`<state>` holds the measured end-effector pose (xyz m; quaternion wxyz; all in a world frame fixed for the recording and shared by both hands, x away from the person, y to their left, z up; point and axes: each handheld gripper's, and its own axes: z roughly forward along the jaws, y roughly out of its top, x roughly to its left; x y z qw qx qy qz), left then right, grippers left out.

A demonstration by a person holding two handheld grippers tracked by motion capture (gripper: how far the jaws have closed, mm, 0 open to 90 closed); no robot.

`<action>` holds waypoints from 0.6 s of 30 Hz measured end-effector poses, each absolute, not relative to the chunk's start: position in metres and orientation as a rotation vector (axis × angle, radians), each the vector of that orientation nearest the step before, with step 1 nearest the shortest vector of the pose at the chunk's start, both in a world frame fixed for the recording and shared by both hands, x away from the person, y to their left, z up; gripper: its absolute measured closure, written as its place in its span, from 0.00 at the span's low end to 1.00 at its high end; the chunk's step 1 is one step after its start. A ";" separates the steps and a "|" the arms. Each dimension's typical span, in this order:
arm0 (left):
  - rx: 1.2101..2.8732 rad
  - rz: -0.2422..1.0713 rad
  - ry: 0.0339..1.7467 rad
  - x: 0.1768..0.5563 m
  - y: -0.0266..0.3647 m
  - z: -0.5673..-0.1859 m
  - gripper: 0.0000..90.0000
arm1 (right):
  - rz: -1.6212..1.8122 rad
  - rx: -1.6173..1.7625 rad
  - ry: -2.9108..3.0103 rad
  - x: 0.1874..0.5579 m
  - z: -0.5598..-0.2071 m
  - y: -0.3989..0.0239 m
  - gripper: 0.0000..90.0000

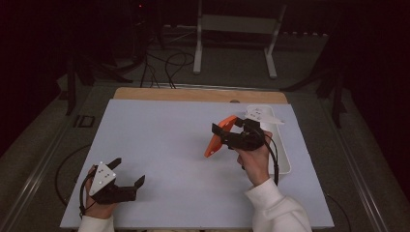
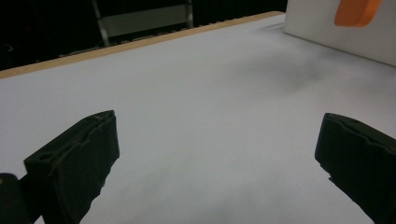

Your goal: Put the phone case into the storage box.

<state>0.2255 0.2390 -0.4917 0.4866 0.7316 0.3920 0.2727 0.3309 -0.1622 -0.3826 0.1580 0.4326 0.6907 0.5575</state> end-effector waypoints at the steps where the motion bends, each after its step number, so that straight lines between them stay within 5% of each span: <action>1: 1.780 0.663 0.954 0.225 0.239 -0.492 0.01 | 1.595 1.237 1.976 0.331 -0.383 -0.162 0.18; 18: 1.779 0.669 0.956 0.225 0.238 -0.493 0.01 | 1.542 1.235 1.953 0.347 -0.378 -0.164 0.18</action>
